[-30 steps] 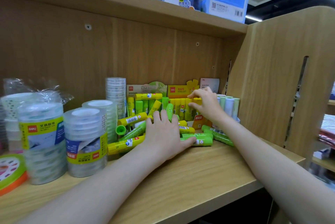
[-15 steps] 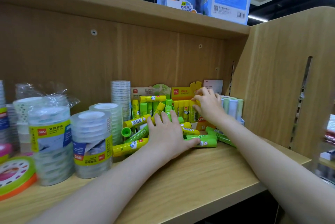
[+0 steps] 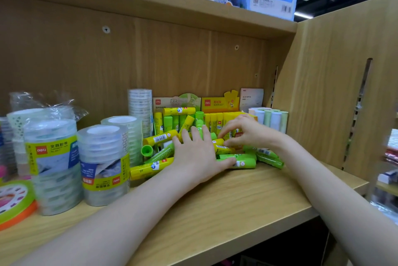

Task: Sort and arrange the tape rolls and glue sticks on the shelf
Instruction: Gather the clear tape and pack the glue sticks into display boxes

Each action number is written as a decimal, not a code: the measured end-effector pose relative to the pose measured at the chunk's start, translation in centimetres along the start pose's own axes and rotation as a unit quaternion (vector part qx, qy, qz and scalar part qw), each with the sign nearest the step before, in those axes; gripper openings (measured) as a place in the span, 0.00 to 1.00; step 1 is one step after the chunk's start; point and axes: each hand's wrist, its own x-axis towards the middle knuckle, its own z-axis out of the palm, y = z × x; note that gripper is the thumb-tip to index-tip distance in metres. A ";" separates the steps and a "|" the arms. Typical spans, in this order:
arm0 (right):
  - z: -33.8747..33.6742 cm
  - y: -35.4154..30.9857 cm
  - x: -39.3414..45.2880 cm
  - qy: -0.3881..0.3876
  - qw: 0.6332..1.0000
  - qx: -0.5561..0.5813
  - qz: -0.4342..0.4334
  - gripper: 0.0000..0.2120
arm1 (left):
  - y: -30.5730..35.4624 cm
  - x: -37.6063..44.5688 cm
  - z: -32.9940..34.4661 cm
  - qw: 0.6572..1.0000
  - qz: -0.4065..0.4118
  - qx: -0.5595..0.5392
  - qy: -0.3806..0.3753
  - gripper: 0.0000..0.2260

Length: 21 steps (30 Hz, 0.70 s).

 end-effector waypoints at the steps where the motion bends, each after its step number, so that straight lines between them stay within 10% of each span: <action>1: -0.2 0.1 -0.1 0.000 1.000 0.005 0.004 0.07 | 0.0 0.0 0.0 1.000 0.000 0.000 0.000 0.46; 10: -1.9 0.1 -0.9 0.320 0.870 0.368 0.076 0.05 | 0.0 0.1 0.1 1.000 0.004 0.009 -0.010 0.45; 14: -1.4 0.9 -0.6 0.413 0.880 0.219 0.082 0.05 | -0.1 0.1 0.2 1.000 0.005 0.006 -0.013 0.45; 21: 0.7 1.3 0.8 0.271 0.958 -0.045 0.083 0.06 | 0.0 0.1 0.2 1.000 0.004 -0.001 -0.012 0.45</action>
